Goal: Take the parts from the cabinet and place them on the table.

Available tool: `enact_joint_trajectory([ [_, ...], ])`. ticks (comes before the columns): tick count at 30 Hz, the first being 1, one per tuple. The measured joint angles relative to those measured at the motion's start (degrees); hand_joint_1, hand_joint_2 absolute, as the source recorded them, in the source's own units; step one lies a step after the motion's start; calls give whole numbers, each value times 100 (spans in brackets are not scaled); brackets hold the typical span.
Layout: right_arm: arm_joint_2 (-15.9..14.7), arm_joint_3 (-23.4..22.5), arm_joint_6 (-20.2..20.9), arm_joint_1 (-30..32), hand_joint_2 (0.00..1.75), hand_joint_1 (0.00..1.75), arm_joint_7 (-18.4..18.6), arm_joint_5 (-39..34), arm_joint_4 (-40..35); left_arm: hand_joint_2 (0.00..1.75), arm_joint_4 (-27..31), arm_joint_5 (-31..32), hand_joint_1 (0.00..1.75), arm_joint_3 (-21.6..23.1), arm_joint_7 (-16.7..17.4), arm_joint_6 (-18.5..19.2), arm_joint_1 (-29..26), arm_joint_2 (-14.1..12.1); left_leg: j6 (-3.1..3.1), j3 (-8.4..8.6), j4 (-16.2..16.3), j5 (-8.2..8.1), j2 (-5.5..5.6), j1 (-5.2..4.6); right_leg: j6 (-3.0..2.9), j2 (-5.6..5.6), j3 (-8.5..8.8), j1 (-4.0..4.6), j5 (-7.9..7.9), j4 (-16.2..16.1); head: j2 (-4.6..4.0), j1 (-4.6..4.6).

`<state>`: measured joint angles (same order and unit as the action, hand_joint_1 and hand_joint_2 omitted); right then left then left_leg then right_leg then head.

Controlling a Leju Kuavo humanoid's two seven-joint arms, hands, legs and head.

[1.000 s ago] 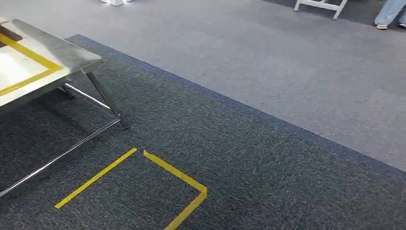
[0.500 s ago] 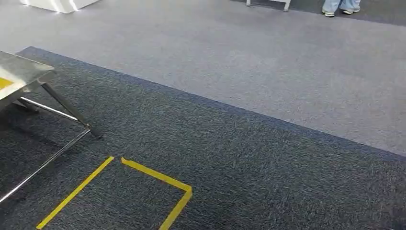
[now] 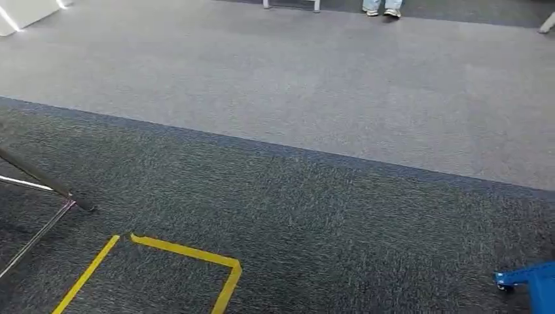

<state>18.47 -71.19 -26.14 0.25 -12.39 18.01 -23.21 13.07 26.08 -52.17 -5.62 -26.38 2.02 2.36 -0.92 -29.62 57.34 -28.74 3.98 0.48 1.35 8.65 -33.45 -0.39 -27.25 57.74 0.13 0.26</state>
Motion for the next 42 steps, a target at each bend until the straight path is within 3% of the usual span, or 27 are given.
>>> enact_joint_trajectory([
  [2,-2,-44,-2,2,0,0,2,0,-28,0,0,28,0,0,-6,15,30,35,-46,50,-106,50,-187,38,22,-554,-143,26,-212,314,0,53],
  [3,-2,-55,0,-13,0,0,2,0,-55,0,0,28,0,0,-4,17,20,37,-58,47,-105,48,-284,34,54,-708,-359,20,-432,722,0,74],
  [5,-2,-63,2,-22,0,0,4,2,-63,0,0,28,0,-4,-4,15,-2,37,-68,48,-100,32,-480,23,110,-809,-761,-11,-756,1505,0,68],
  [6,-2,-68,2,-16,0,0,4,2,-74,0,0,28,0,-11,-4,17,-1,37,-63,48,-98,24,-584,22,139,-829,-886,-29,-784,1748,0,63],
  [8,-2,-98,11,-7,0,0,4,4,-87,0,0,33,0,-26,-4,17,16,44,-41,65,-97,1,-728,26,173,-877,-678,-59,-481,1386,0,66],
  [9,-2,-109,59,-7,0,0,4,20,-94,0,0,87,0,-28,-4,26,27,54,-16,91,-95,-18,-798,32,180,-932,-394,-76,-229,890,0,68],
  [10,-4,-113,131,-11,0,0,4,46,-94,0,0,163,0,-26,-4,33,38,66,26,133,-87,-47,-861,38,181,-1106,-42,-78,0,294,0,70],
  [11,-2,-116,168,-29,0,0,4,57,-92,0,0,210,0,-22,-4,35,44,57,64,162,-85,-71,-913,12,171,-1409,87,-32,-123,45,0,70],
  [12,-2,-120,195,-55,0,0,-4,55,-87,0,0,280,0,-17,-26,42,49,50,112,151,-49,-107,-949,-21,76,-1333,137,-38,-78,16,0,65],
  [15,-2,-212,149,-56,0,0,-31,-33,-41,0,0,431,0,66,-342,182,119,74,186,205,-87,-88,-1098,-7,-33,-1163,55,0,-74,48,0,63],
  [16,7,-251,109,-73,0,0,-28,-55,-24,0,0,468,0,83,-490,300,149,83,234,199,-68,-142,-1031,22,-96,-1101,93,-38,-36,4,0,55],
  [18,11,-312,13,-121,0,0,70,-39,44,0,0,531,0,129,-636,383,201,136,243,0,438,-500,-562,44,-155,-993,82,-30,-19,-3,0,17],
  [20,9,-339,-31,-177,0,0,188,-28,142,0,-2,511,0,144,-605,317,192,177,236,-474,1473,-941,-465,35,-204,-822,68,-5,-11,-3,0,21],
  [21,4,-358,-20,-185,0,0,201,-26,179,0,-4,509,0,144,-534,263,180,205,224,-642,1789,-1003,-463,29,-209,-729,69,12,-10,-2,0,15],
  [22,-2,-380,7,-185,0,0,201,-26,208,0,-4,509,0,142,-448,207,165,227,202,-693,1829,-918,-461,26,-211,-627,77,26,-8,1,0,20],
  [24,-11,-413,70,-193,0,0,214,-28,273,0,-4,509,0,140,-361,144,139,264,116,-476,1197,-405,-419,2,-211,-453,107,49,-7,4,0,22],
  [25,-13,-424,98,-203,0,0,216,-28,304,0,-4,509,0,140,-356,133,133,275,61,-274,691,-106,-311,-24,-210,-375,129,55,-6,5,0,15],
  [26,-13,-439,105,-215,0,0,216,-28,343,0,-4,509,0,140,-354,129,124,271,-13,-109,222,95,31,-49,-204,-321,113,33,-2,-3,0,24],
  [27,-15,-448,109,-251,0,0,221,-28,370,0,-4,511,0,140,-345,125,118,275,-43,-74,120,60,78,-29,-182,-253,104,79,-7,35,0,31],
  [31,-39,-461,161,-244,0,0,223,-20,424,0,-4,490,0,138,-330,105,136,291,-33,1,-90,67,-125,-28,-21,-19,-49,50,71,-31,0,17],
  [32,-57,-461,241,-247,0,0,214,-2,435,0,0,439,0,129,-394,103,140,302,-32,42,-181,121,-220,-4,-46,-247,-58,35,-19,58,0,20],
  [34,-96,-461,409,-276,0,0,201,57,470,0,0,387,0,70,-606,131,118,304,-64,37,-208,135,-359,-3,21,-700,-450,26,-431,781,0,52],
  [36,-149,-461,586,-289,0,0,142,129,492,0,0,304,0,9,-866,258,69,306,-69,41,-203,112,-571,-11,109,-817,-876,-10,-764,1645,0,41],
  [37,-187,-452,718,-284,0,0,75,190,503,0,0,232,0,-40,-963,343,65,306,-63,43,-200,105,-655,-11,145,-832,-931,-29,-734,1751,0,46],
  [39,-269,-406,960,-261,0,0,-44,335,531,0,0,102,0,-163,-1034,442,94,341,-32,68,-194,79,-797,-1,196,-900,-588,-80,-330,1134,0,46],
  [41,-328,-330,1126,-272,0,0,-221,486,540,0,0,41,0,-256,-1080,503,100,378,33,108,-152,19,-911,10,229,-1195,19,-108,59,82,0,50],
  [42,-341,-284,1174,-303,0,0,-317,542,542,0,0,37,0,-291,-1099,522,100,387,74,116,-142,-7,-959,-26,164,-1359,52,-51,-77,35,0,46],
])
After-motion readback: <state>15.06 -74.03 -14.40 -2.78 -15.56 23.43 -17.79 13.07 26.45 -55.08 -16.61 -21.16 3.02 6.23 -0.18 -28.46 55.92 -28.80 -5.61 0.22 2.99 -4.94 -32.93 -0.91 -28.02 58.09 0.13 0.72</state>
